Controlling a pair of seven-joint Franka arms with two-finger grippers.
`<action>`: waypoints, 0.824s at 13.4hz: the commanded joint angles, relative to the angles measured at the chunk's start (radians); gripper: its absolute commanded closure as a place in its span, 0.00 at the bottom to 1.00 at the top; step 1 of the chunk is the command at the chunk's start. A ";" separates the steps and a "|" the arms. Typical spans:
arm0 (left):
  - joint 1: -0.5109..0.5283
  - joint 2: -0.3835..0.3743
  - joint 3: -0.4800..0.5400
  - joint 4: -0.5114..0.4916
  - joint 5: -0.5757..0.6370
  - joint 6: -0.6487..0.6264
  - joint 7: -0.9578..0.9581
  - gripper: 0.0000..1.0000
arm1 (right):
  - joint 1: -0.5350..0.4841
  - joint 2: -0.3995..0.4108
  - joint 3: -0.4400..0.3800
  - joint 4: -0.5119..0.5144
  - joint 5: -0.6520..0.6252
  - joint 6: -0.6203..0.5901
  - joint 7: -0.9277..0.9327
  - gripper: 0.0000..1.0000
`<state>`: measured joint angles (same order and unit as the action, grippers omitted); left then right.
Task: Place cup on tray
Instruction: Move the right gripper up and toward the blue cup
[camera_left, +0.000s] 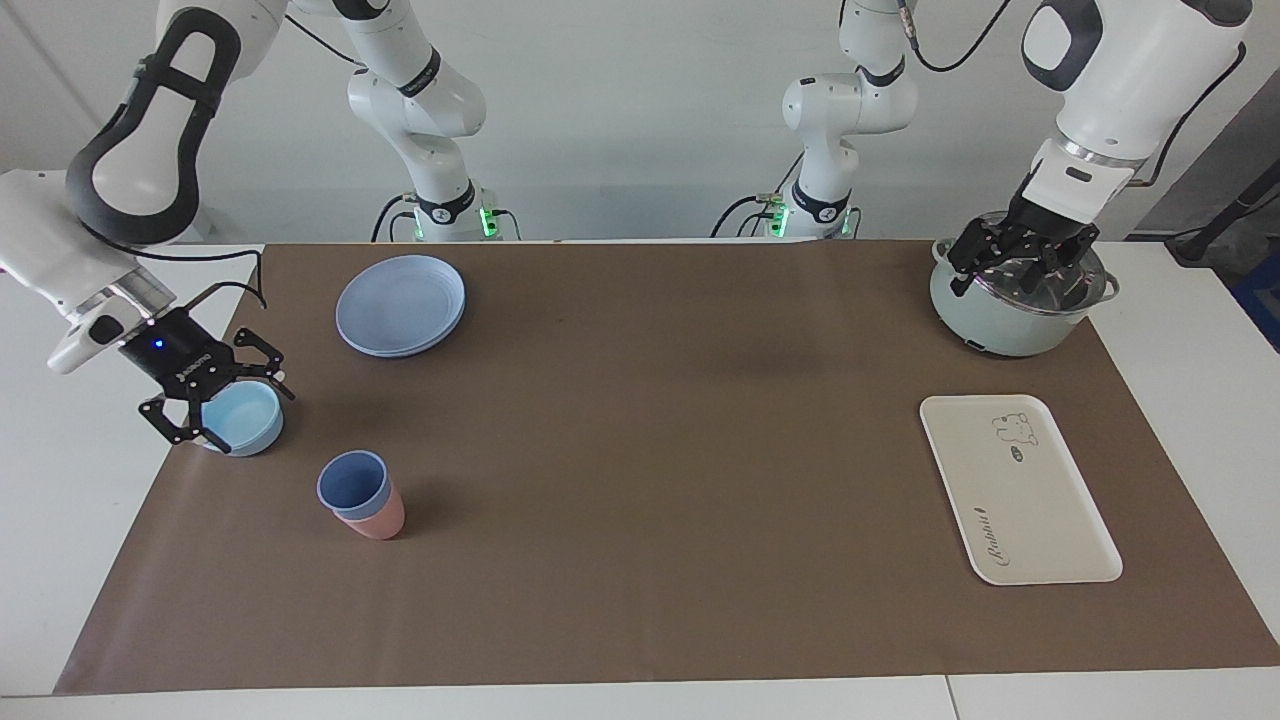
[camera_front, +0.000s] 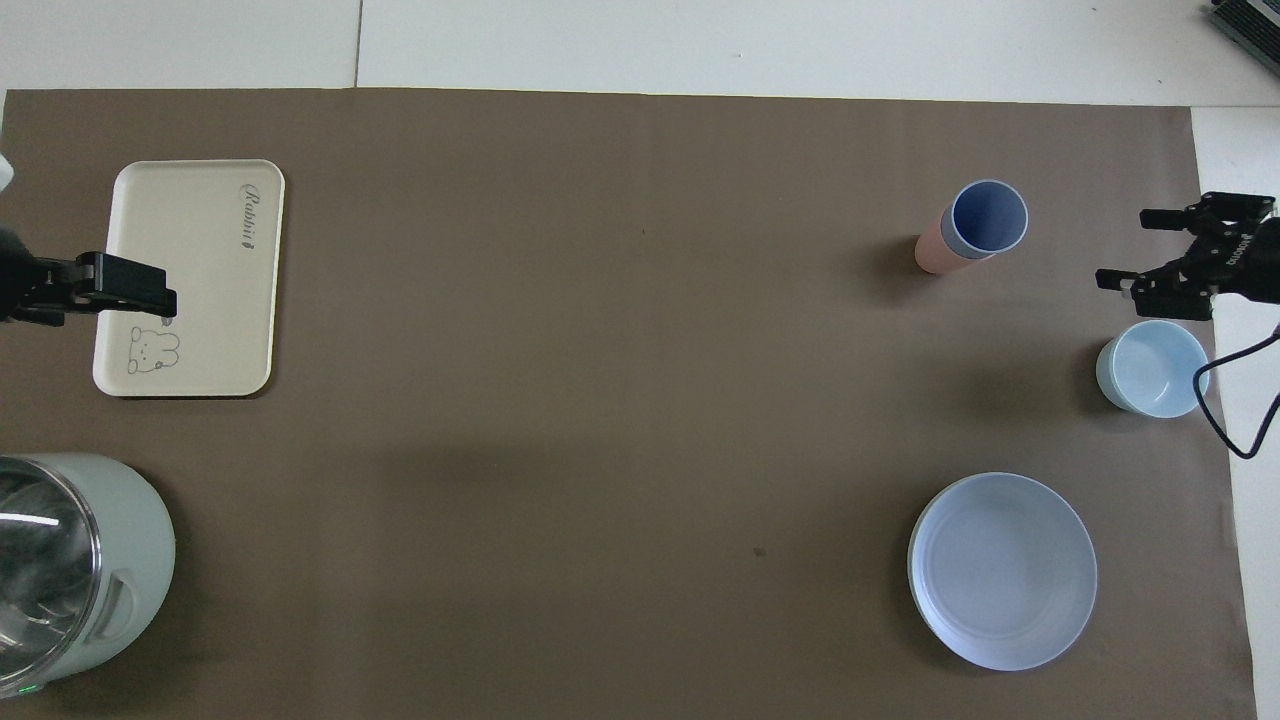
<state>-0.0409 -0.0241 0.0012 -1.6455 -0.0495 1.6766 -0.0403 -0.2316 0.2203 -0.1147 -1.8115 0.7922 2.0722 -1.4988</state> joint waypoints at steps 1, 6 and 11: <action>0.009 -0.030 -0.003 -0.030 -0.012 0.003 0.002 0.00 | -0.023 0.037 0.007 0.003 0.118 0.014 -0.119 0.00; 0.009 -0.030 -0.003 -0.030 -0.012 0.003 0.002 0.00 | -0.032 0.120 0.009 -0.017 0.296 0.028 -0.337 0.00; 0.009 -0.030 -0.003 -0.030 -0.012 0.002 0.003 0.00 | -0.044 0.160 0.009 -0.037 0.383 -0.012 -0.451 0.00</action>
<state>-0.0409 -0.0241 0.0012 -1.6455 -0.0495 1.6766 -0.0403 -0.2615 0.3898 -0.1147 -1.8306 1.1420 2.0783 -1.9104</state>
